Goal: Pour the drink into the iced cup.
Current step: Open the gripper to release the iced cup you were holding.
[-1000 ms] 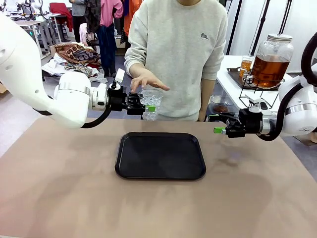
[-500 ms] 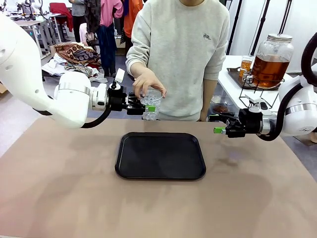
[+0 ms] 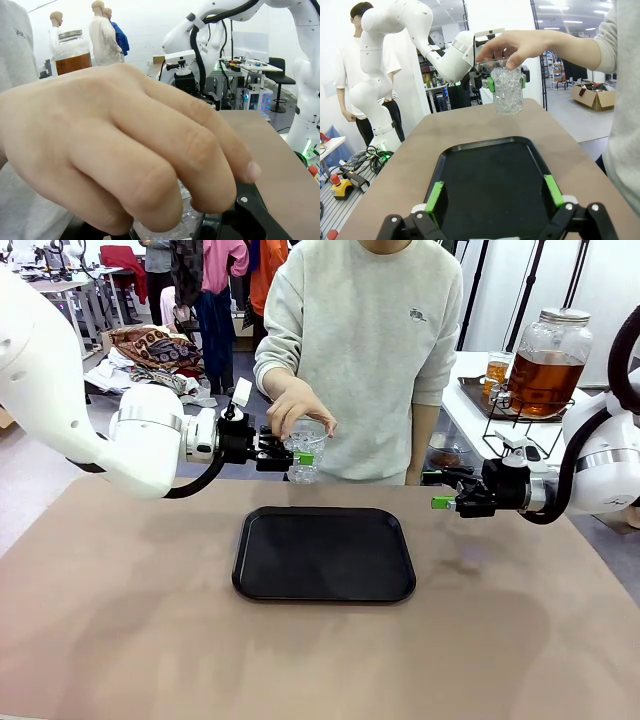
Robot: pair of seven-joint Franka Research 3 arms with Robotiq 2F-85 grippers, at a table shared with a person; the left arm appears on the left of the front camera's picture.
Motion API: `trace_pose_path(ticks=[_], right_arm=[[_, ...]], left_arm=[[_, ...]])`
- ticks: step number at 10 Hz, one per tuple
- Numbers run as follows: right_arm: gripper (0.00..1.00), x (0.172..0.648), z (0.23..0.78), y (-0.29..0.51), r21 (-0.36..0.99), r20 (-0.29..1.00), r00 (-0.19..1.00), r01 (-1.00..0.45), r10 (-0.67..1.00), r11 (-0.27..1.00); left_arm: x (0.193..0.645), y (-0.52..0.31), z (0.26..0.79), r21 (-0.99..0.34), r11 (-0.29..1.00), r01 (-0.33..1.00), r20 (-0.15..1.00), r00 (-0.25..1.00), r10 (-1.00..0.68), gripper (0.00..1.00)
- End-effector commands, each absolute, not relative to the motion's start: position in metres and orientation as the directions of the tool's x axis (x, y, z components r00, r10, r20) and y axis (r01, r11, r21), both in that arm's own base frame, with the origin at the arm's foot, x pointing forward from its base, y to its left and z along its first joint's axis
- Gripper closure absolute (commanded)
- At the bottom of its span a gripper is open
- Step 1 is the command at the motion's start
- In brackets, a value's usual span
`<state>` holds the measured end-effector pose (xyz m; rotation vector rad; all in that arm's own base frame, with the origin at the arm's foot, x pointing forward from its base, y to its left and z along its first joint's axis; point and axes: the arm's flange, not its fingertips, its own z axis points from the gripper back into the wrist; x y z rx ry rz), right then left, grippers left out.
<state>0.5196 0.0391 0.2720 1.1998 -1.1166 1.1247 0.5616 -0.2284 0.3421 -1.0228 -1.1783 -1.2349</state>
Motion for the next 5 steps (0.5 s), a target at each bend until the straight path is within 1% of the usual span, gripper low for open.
trace_pose_path(ticks=[1,5], right_arm=[[0.0,0.5204,0.274,0.0395,0.104,0.994,0.105,-0.994,0.042,0.038],[0.0,0.5204,0.274,0.0395,0.104,0.994,0.105,-0.994,0.042,0.038]], left_arm=[[0.5606,-0.2288,0.3452,0.055,0.094,0.994,0.991,-0.042,-0.128,0.4],[0.5606,-0.2288,0.3452,0.055,0.094,0.994,0.991,-0.042,-0.128,0.4]])
